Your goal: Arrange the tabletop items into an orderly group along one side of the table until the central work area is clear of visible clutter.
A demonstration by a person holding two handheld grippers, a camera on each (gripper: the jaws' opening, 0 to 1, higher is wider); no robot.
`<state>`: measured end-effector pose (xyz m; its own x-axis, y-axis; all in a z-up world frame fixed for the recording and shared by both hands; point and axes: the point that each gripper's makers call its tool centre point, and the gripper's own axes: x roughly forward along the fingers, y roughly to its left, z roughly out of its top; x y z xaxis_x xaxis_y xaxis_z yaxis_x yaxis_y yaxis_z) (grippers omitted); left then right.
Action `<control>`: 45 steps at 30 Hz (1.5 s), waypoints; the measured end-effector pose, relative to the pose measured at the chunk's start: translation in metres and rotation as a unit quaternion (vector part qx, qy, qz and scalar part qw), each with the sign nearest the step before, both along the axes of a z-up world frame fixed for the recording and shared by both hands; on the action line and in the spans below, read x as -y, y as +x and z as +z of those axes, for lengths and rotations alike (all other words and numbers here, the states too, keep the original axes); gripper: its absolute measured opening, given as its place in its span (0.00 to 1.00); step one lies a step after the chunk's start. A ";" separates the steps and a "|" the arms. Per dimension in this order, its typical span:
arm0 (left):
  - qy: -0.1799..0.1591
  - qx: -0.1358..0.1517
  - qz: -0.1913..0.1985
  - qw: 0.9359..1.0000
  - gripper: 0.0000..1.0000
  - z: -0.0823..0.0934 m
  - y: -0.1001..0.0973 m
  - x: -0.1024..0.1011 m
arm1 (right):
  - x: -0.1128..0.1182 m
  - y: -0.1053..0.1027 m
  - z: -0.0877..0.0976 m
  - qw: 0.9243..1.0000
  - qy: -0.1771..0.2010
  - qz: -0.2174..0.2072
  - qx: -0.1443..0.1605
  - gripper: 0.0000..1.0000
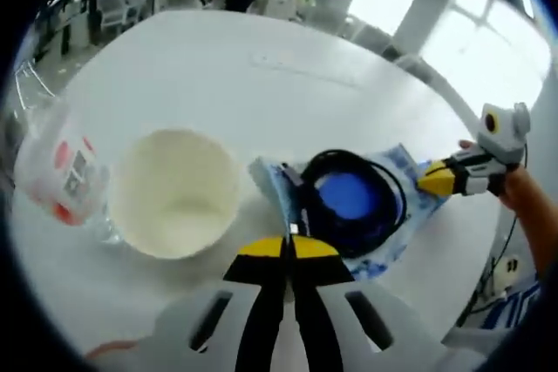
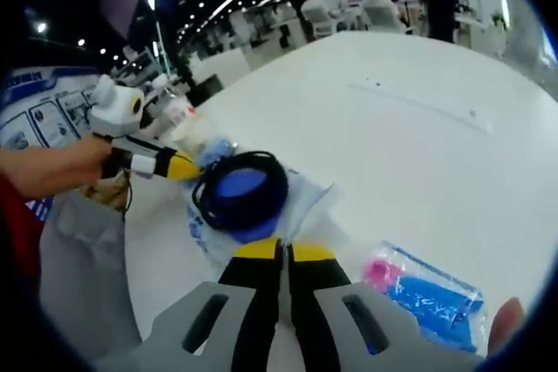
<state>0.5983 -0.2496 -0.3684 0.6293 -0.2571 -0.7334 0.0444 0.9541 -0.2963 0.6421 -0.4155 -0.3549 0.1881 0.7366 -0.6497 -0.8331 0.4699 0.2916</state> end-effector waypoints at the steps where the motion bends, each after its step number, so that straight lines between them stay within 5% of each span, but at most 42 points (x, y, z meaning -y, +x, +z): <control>1: 0.002 0.000 0.000 1.000 0.00 -0.001 0.001 0.000 | 0.000 -0.001 -0.003 1.000 -0.003 0.001 0.000 0.03; 23: 0.021 -0.005 0.009 1.000 0.00 -0.016 0.006 -0.007 | -0.002 0.003 -0.021 1.000 -0.028 0.002 0.012 0.03; 45: 0.052 0.000 -0.005 0.999 0.00 -0.024 0.006 -0.010 | 0.007 0.002 -0.039 0.994 -0.103 0.002 0.022 0.04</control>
<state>0.6044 -0.2398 -0.3921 0.6275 -0.1855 -0.7562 0.0550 0.9793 -0.1946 0.6439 -0.4228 -0.3942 0.2174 0.5902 -0.7774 -0.8453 0.5121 0.1524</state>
